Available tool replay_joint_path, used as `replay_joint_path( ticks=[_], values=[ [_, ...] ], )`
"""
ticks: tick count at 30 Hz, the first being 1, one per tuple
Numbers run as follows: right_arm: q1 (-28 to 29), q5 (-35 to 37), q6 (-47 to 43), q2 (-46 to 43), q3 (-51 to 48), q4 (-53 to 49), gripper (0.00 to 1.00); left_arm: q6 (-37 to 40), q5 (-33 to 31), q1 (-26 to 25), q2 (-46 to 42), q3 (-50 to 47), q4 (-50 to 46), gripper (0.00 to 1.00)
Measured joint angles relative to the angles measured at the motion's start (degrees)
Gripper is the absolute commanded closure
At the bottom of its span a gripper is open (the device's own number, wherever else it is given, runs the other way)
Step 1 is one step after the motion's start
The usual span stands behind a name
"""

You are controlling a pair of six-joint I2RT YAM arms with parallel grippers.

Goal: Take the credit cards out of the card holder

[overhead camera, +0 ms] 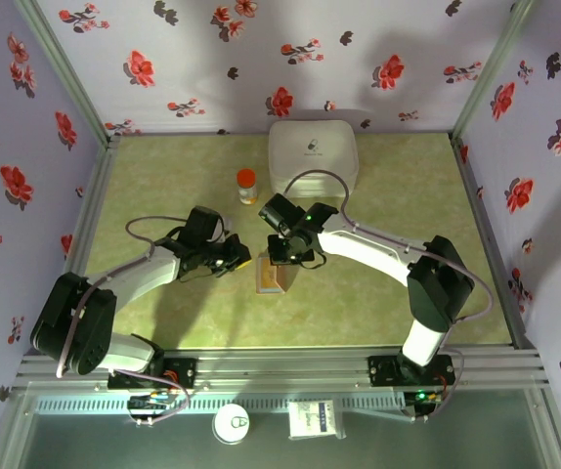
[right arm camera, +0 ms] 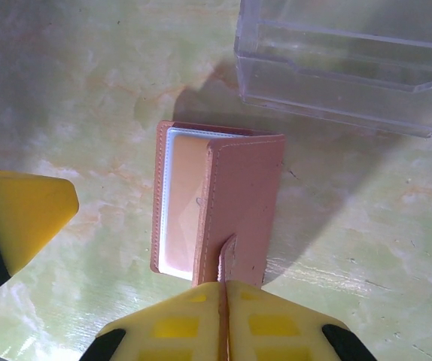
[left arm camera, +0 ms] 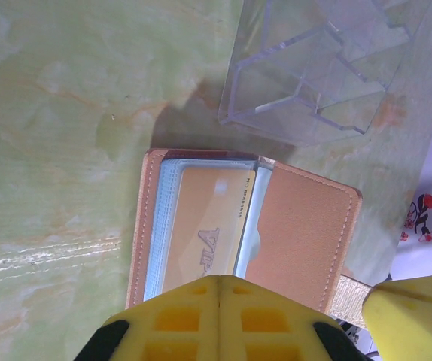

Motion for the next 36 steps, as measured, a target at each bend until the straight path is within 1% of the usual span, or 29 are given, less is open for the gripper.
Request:
replay_joint_path(
  ticks=[4,7,19,26,36],
  values=[
    [-0.13,0.94,0.02,-0.9,-1.49,-0.17,0.91,0.0,-0.02,-0.55,1.07,0.0,0.09,1.0],
    [-0.68,1.64,0.26,-3.1,-4.46,-0.13,0.91,0.0,-0.02,-1.55,2.64,0.0,0.22,1.0],
    [-4.72,4.76,1.11,-9.75,-15.26,-1.11,0.9,0.42,-0.04,-3.04,7.43,0.0,0.66,1.0],
    [-6.16,5.95,1.31,-9.81,-19.06,-0.35,0.9,0.44,-0.02,-3.52,8.63,0.04,0.7,1.0],
    [-6.54,6.21,2.71,-5.53,-20.26,4.66,0.9,0.85,-0.02,-3.52,9.11,1.64,0.7,1.0]
  ],
)
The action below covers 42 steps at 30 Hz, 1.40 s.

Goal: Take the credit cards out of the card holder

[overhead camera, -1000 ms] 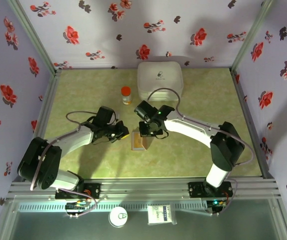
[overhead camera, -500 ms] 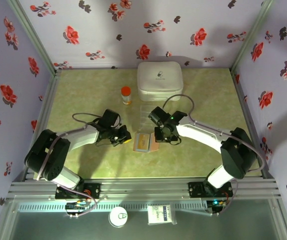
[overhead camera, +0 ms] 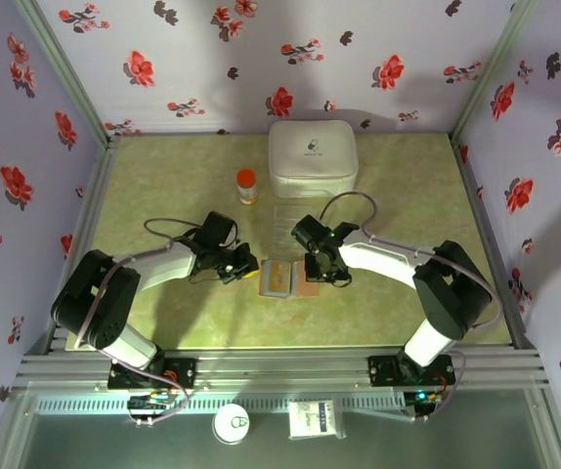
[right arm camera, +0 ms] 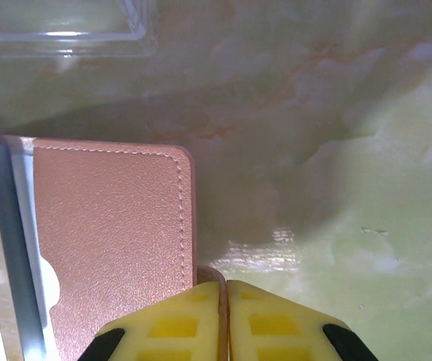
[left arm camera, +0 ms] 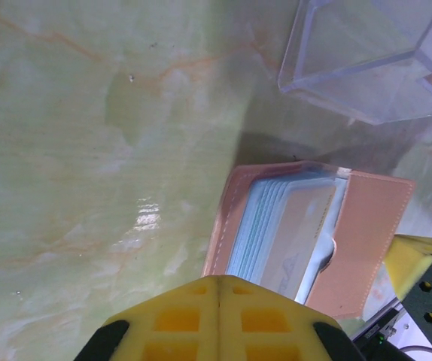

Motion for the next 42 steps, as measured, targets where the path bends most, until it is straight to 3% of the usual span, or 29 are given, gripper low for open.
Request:
replay_joint_path(
  ticks=[22,42],
  values=[
    [-1.51,-0.66,6.62,1.07,-3.32,9.51,0.92,1.36,0.0,0.15,4.79,3.17,0.2,1.0],
    [-2.99,0.02,9.44,-0.63,-6.49,11.02,0.92,3.13,0.24,0.5,4.92,5.99,-1.95,1.0]
  ],
)
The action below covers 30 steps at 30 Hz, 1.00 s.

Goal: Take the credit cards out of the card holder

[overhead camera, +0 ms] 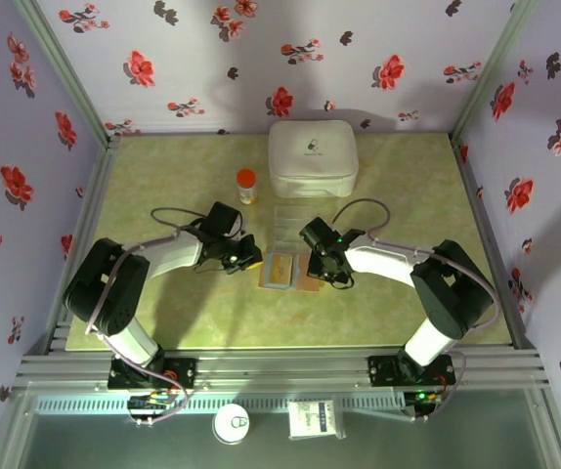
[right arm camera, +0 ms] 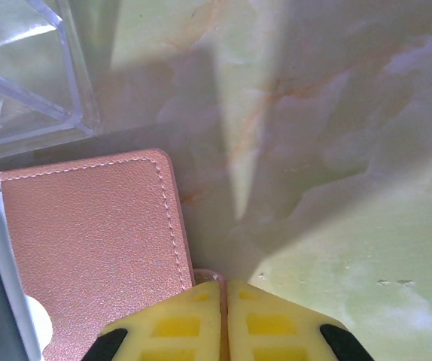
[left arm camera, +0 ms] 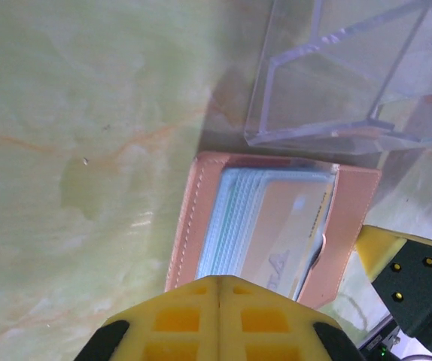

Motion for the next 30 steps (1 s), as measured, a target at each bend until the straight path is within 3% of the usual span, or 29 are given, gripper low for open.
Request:
replay_joint_path(
  ticks=[20,30],
  values=[
    [0.52,-0.48,-0.39,0.74,-0.37,1.44,0.93,-0.87,0.17,-1.53,1.07,-3.08,1.9,1.0],
    [3.5,-0.02,-2.36,2.75,2.08,-0.24,0.93,-1.33,0.15,-1.64,-1.75,-8.39,3.48,1.0]
  ],
)
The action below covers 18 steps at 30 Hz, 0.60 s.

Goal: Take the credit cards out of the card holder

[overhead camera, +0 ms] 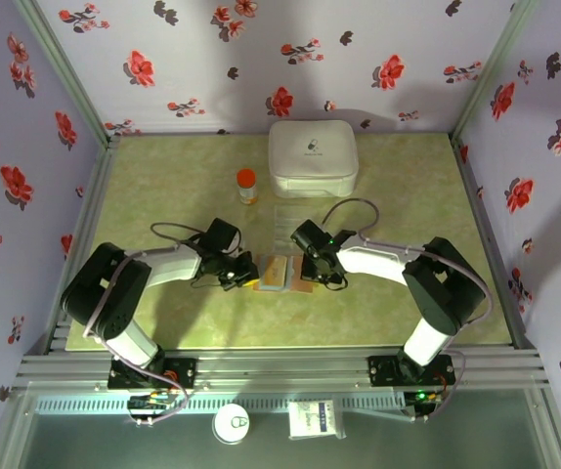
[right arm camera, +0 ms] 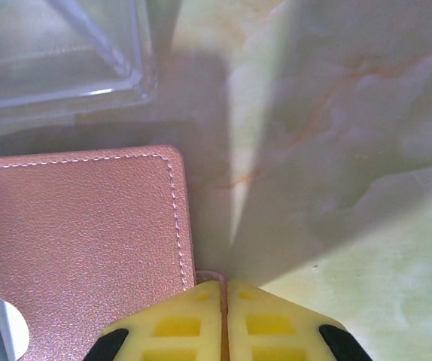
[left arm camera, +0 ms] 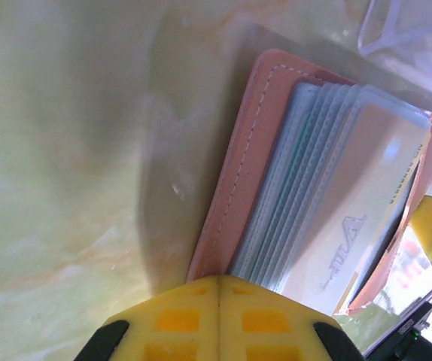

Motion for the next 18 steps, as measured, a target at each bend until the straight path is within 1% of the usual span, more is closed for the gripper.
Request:
replay_joint_path(
  ticks=[5,18],
  values=[
    [0.46,0.07,-0.5,-0.09,0.02,-0.48,0.93,-0.59,-0.24,-0.37,-1.9,-1.6,-0.63,1.0],
    [0.44,1.55,-1.62,-0.09,0.22,-2.45,0.93,-1.05,0.13,-0.59,-1.18,-1.27,-0.48,1.0]
  ],
)
